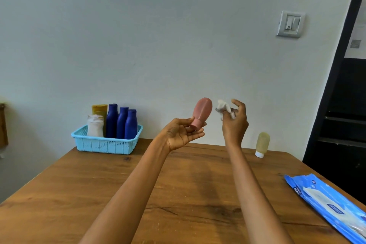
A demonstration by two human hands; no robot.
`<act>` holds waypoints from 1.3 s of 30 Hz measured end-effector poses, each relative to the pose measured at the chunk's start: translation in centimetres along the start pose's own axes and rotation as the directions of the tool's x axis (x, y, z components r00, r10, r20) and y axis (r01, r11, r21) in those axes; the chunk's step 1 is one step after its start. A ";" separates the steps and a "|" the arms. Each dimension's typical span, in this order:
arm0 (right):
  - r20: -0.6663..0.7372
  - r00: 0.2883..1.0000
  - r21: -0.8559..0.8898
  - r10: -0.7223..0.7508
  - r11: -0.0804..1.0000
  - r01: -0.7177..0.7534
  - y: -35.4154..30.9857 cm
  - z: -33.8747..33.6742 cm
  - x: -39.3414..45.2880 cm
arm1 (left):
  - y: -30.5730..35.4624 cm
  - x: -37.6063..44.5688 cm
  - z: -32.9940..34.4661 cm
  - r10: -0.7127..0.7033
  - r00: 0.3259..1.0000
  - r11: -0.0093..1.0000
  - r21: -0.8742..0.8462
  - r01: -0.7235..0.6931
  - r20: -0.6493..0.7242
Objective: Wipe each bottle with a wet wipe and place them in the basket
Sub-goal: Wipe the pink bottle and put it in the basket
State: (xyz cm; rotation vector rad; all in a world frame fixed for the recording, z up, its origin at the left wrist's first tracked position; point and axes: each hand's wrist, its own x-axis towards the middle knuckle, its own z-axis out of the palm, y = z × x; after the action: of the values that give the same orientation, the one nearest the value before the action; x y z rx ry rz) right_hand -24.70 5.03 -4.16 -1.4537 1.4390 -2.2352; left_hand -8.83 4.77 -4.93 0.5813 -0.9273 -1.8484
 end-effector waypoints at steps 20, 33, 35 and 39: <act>0.234 0.972 -0.019 0.028 1.000 -0.025 -0.2 2.5 -1.8 | -0.6 0.7 0.0 0.065 0.983 0.995 -0.063 -0.077 -0.170; 0.421 0.899 0.025 0.122 0.989 -0.146 -0.8 2.7 -2.5 | 0.0 1.0 -1.4 0.088 0.959 0.995 -0.013 -0.095 -0.268; 0.408 0.905 0.017 0.120 0.990 -0.139 -0.7 2.7 -2.3 | -0.1 1.1 -1.8 0.085 0.960 0.995 -0.020 -0.094 -0.266; 0.256 0.964 0.023 0.078 0.996 -0.087 -0.3 3.1 -2.1 | -0.4 0.8 -1.3 0.072 0.981 0.997 -0.008 -0.074 -0.179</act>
State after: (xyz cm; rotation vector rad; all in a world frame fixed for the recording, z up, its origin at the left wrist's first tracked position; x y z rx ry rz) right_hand -21.10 4.31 -4.96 -1.5712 1.3461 -1.9315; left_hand -8.41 3.64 -6.01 0.6834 -0.8047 -1.7055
